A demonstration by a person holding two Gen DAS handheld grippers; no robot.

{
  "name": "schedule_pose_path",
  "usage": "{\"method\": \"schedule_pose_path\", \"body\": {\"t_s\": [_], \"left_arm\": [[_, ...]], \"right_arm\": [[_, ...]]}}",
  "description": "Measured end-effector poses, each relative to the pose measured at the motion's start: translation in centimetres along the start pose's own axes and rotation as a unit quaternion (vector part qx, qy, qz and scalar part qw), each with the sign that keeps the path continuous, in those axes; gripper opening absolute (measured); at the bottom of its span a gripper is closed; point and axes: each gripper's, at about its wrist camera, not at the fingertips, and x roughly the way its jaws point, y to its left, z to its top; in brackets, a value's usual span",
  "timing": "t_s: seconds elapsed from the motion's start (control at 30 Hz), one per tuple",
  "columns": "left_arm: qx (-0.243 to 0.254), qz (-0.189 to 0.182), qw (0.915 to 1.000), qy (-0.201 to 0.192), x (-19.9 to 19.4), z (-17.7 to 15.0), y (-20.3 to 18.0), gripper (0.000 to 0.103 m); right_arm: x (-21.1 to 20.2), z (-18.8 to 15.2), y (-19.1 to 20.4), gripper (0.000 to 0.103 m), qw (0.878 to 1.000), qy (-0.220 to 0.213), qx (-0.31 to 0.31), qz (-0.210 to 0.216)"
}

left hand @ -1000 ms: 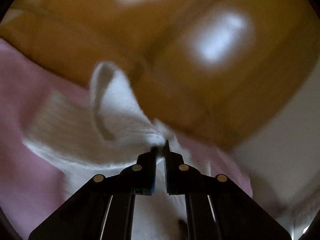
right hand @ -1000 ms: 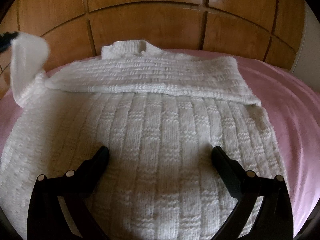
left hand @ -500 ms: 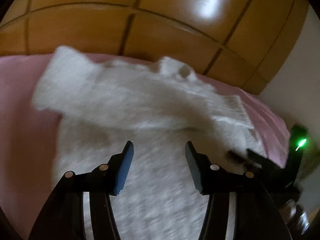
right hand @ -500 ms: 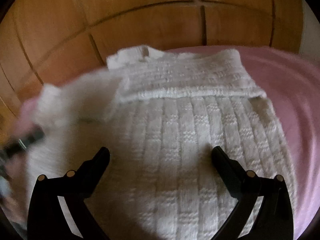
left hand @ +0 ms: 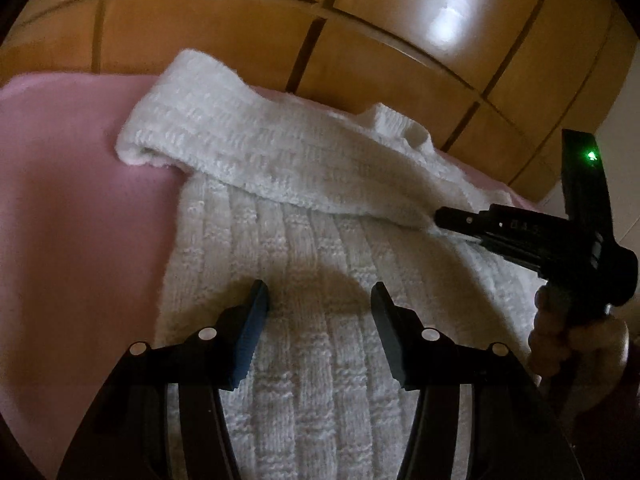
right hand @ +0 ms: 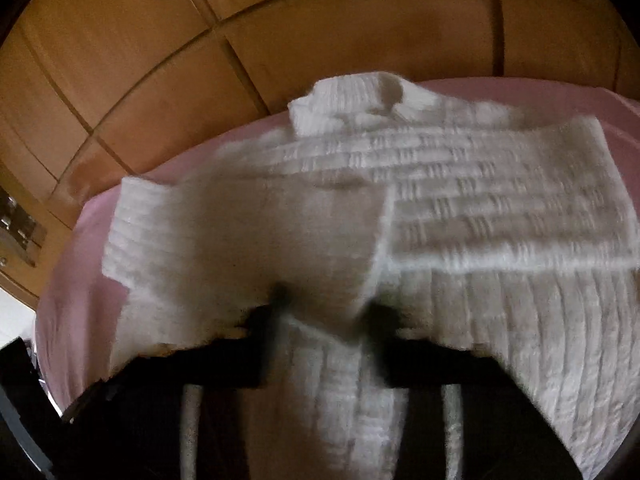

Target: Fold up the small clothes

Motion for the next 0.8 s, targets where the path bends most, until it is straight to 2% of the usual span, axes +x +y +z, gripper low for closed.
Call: {"method": "schedule_pose_path", "body": {"t_s": [0.07, 0.13, 0.27, 0.33, 0.4, 0.47, 0.6, 0.63, 0.67, 0.7, 0.77, 0.8], "left_arm": [[-0.054, -0.054, 0.9970, 0.012, -0.2, 1.2, 1.1, 0.070], [-0.100, -0.086, 0.9912, 0.007, -0.1, 2.9, 2.3, 0.071], [-0.148, -0.095, 0.9841, -0.021, 1.4, 6.8, 4.5, 0.071], [-0.183, -0.090, 0.9787, -0.029, 2.1, 8.2, 5.7, 0.071], [-0.206, -0.086, 0.9740, -0.042, 2.0, 8.7, 6.9, 0.071], [-0.216, -0.069, 0.9731, -0.043, 2.0, 8.8, 7.7, 0.071], [-0.212, -0.039, 0.9761, -0.025, 1.8, 7.9, 8.8, 0.071], [-0.214, -0.040, 0.9758, -0.022, 1.5, 7.6, 9.1, 0.071], [-0.217, -0.040, 0.9750, -0.020, 0.9, 7.1, 9.6, 0.071], [-0.220, -0.038, 0.9747, -0.021, 0.6, 6.8, 10.0, 0.071], [-0.220, -0.032, 0.9747, -0.024, 0.0, 6.7, 10.6, 0.071], [-0.219, -0.027, 0.9750, -0.027, -0.2, 6.7, 10.9, 0.071]], "right_arm": [[-1.9, 0.9, 0.8, 0.007, 0.999, -0.026, -0.019, 0.000], [-4.3, 1.8, 1.8, 0.007, 0.997, -0.060, -0.046, -0.001], [-8.3, 3.4, 2.7, 0.006, 0.990, -0.116, -0.076, -0.011], [-10.6, 3.7, 2.1, 0.006, 0.985, -0.146, -0.086, -0.029], [-11.7, 3.7, 0.9, 0.000, 0.977, -0.173, -0.093, -0.078], [-11.2, 3.9, -1.5, 0.000, 0.977, -0.166, -0.075, -0.108], [-7.5, 3.4, -8.3, 0.000, 0.979, -0.112, 0.000, -0.169], [-6.6, 3.1, -10.0, 0.000, 0.982, -0.092, 0.029, -0.164], [-5.8, 2.5, -11.7, 0.000, 0.985, -0.075, 0.064, -0.139], [-5.5, 1.9, -12.6, 0.005, 0.987, -0.072, 0.088, -0.113], [-5.5, 1.3, -13.2, 0.015, 0.987, -0.078, 0.109, -0.087], [-5.6, 1.0, -13.2, 0.024, 0.987, -0.083, 0.116, -0.073]]}}
